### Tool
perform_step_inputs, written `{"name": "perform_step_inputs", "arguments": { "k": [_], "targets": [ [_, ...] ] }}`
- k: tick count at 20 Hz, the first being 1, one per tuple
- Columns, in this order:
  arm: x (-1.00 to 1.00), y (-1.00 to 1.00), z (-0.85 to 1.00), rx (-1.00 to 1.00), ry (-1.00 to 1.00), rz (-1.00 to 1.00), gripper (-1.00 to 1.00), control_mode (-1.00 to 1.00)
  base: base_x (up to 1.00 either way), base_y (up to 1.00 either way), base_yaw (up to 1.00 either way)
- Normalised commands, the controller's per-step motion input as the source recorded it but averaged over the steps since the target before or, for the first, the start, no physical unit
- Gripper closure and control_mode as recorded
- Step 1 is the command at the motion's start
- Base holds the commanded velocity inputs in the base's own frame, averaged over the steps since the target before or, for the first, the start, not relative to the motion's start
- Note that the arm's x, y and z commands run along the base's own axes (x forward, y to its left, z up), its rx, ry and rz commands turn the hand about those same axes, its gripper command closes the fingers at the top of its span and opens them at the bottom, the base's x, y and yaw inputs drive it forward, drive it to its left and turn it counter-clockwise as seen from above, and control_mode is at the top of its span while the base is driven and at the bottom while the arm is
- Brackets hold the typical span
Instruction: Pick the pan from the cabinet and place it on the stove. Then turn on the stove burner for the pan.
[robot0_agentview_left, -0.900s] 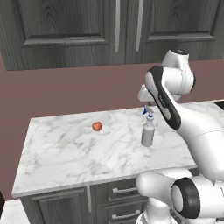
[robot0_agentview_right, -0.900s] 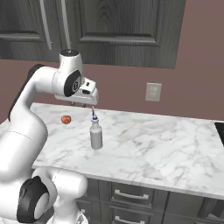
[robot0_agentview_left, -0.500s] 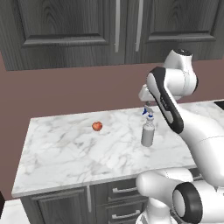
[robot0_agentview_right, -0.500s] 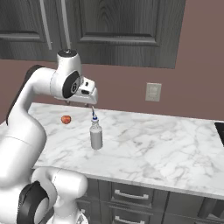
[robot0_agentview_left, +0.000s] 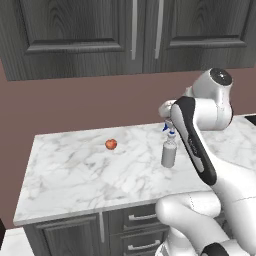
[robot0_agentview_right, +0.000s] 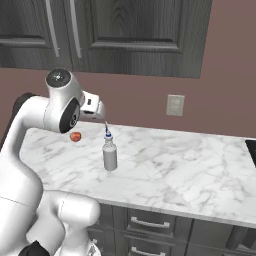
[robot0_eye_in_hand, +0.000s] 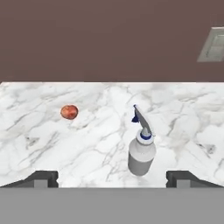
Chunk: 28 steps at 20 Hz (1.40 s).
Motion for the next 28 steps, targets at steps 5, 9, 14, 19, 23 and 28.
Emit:
{"name": "perform_step_inputs", "arguments": {
  "k": [5,9,14,19,23,28],
  "targets": [
    [-0.01,0.33,0.33,-0.02,-0.29,0.00,-1.00,-1.00,0.00,0.00,0.00],
    [-0.04,0.12,0.44,0.00,-0.29,0.00,-1.00,-1.00,0.00,0.00,0.00],
    [-0.05,0.09,0.56,0.00,-0.29,0.00,-1.00,-1.00,0.00,0.00,0.00],
    [-0.09,0.09,0.66,0.00,-0.31,0.00,-1.00,-1.00,0.00,0.00,0.00],
    [-0.08,0.01,0.69,0.00,-0.30,0.00,-1.00,-1.00,0.00,0.00,0.00],
    [-0.06,0.04,0.65,0.00,-0.29,0.00,-1.00,-1.00,0.00,0.00,0.00]
  ]
}}
